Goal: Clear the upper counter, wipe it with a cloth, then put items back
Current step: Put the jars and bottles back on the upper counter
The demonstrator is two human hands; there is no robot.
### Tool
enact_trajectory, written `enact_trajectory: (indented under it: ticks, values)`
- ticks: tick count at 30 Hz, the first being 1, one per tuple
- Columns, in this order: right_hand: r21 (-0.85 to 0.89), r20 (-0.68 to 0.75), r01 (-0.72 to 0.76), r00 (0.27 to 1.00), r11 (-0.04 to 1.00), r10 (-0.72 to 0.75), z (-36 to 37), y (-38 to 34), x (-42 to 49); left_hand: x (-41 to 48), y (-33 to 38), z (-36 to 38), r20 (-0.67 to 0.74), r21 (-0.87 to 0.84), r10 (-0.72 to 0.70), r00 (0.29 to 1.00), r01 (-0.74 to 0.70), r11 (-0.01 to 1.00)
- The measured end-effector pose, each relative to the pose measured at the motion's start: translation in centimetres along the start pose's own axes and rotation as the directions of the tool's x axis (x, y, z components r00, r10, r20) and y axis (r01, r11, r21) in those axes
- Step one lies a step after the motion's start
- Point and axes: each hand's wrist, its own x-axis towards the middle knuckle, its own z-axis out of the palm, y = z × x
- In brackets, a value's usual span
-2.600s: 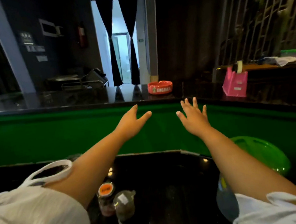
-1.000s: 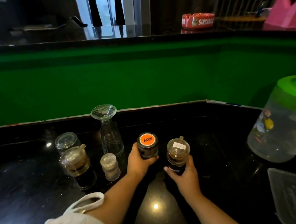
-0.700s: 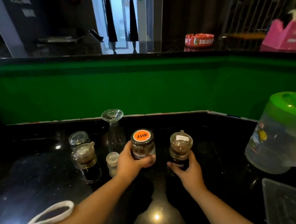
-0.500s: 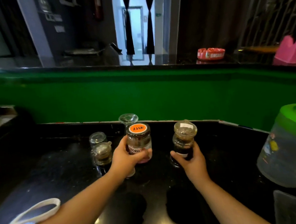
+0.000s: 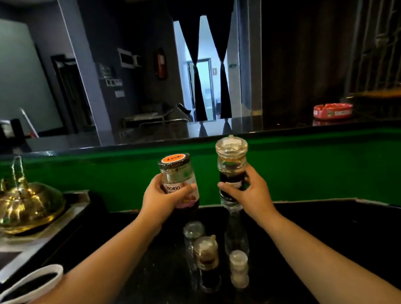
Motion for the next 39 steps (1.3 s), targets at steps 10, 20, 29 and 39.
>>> enact_trajectory:
  ticks: [10,20,29,39]
  values:
    - [-0.005,-0.116,0.061,0.991,0.998,-0.061,9.6,-3.7,11.4,12.1,4.3,-7.9,-0.043,0.000,0.144,0.989,-0.145,0.989]
    - [-0.142,-0.123,-0.049,0.992,0.989,0.032,13.5,-0.7,24.1,25.3,3.3,-5.6,-0.062,0.046,0.162,0.985,-0.159,0.986]
    - [-0.176,-0.125,-0.147,0.984,0.973,0.126,14.9,2.2,27.9,31.7,1.1,-4.4,-0.048,0.088,0.118,0.992,-0.114,0.990]
    - [-0.229,-0.119,-0.160,0.984,0.960,0.135,15.0,2.5,27.5,33.6,0.1,-4.1,-0.002,0.104,0.113,0.994,-0.113,0.988]
